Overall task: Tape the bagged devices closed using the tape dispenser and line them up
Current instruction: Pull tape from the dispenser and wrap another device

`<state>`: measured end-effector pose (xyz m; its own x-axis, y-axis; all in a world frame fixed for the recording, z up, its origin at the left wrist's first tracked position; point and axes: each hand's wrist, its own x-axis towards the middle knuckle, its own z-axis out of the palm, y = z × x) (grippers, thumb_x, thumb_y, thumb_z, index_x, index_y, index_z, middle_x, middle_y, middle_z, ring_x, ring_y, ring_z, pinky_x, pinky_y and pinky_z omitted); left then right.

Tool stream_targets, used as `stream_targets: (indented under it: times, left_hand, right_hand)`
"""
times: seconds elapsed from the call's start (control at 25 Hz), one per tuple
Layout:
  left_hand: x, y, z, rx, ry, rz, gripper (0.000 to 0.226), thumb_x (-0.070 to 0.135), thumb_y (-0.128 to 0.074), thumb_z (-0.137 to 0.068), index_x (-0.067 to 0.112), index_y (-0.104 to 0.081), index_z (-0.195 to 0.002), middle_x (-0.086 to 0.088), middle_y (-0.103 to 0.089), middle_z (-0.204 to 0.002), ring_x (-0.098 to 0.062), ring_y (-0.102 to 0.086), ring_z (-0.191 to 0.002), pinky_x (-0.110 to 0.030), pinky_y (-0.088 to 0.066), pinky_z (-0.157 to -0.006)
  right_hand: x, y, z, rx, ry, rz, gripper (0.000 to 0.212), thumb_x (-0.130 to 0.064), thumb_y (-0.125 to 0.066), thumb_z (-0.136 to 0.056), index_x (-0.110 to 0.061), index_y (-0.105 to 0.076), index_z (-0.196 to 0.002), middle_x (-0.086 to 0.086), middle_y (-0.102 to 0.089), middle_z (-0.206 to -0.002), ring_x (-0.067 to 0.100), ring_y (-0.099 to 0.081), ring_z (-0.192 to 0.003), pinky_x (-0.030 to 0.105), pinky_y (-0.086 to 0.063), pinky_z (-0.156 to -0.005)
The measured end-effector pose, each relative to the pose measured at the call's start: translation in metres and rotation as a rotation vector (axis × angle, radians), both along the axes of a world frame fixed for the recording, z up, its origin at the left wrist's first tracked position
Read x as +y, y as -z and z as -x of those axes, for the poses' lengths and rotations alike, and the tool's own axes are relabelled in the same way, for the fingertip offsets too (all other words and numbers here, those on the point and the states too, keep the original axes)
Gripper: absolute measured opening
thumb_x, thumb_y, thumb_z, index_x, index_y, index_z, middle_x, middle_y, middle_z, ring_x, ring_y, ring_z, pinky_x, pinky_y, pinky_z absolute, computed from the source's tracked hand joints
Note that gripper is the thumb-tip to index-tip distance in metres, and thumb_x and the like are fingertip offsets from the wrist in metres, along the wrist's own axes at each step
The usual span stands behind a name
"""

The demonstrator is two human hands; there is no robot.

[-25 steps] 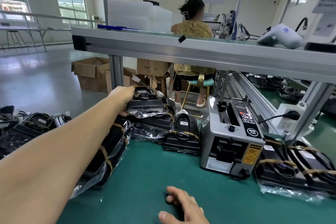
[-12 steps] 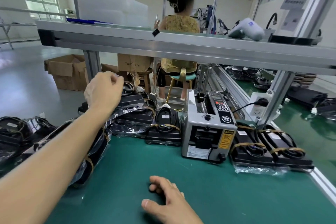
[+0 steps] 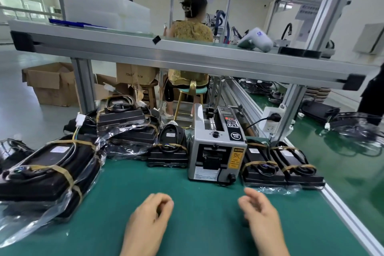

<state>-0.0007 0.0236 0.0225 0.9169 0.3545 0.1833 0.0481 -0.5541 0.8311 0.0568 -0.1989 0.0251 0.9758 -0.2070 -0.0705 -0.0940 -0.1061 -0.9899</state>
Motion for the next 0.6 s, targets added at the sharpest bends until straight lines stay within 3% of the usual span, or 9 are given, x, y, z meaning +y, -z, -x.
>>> stream_targets:
  times: [0.12,0.24,0.36,0.6]
  left_hand:
    - [-0.008,0.007,0.003,0.065,-0.006,-0.271,0.004,0.047,-0.048,-0.092,0.046,-0.052,-0.093,0.026,-0.05,-0.09,0.001,-0.049,-0.074,-0.016,-0.039,-0.067]
    - [-0.011,0.009,0.004,0.082,0.034,-0.389,0.012,0.052,-0.041,-0.093,0.049,-0.048,-0.102,0.028,-0.046,-0.104,0.005,-0.049,-0.087,-0.015,-0.042,-0.071]
    - [-0.012,0.006,0.005,0.082,0.042,-0.39,0.012,0.051,-0.043,-0.093,0.047,-0.05,-0.102,0.028,-0.045,-0.105,0.006,-0.047,-0.087,-0.017,-0.042,-0.072]
    - [-0.013,0.004,0.007,0.087,0.033,-0.387,0.01,0.049,-0.045,-0.093,0.047,-0.052,-0.1,0.03,-0.046,-0.102,0.005,-0.047,-0.085,-0.015,-0.039,-0.072]
  right_hand:
    - [-0.04,0.001,-0.02,0.049,0.194,0.03,0.036,-0.009,-0.064,-0.089,-0.01,-0.054,-0.123,0.002,-0.06,-0.095,0.022,-0.056,-0.086,0.038,-0.044,-0.089]
    - [-0.057,0.001,-0.039,0.103,0.283,0.042,0.054,-0.018,-0.063,-0.091,-0.007,-0.04,-0.139,0.007,-0.055,-0.116,0.032,-0.054,-0.111,0.047,-0.04,-0.104]
    - [-0.059,0.0,-0.056,0.161,0.344,0.063,0.062,-0.027,-0.063,-0.092,-0.006,-0.034,-0.142,0.014,-0.044,-0.14,0.037,-0.051,-0.118,0.048,-0.04,-0.103]
    - [-0.052,-0.009,-0.086,0.245,0.467,0.092,0.082,-0.039,-0.068,-0.086,0.001,-0.025,-0.144,0.022,-0.035,-0.147,0.041,-0.043,-0.127,0.048,-0.038,-0.1]
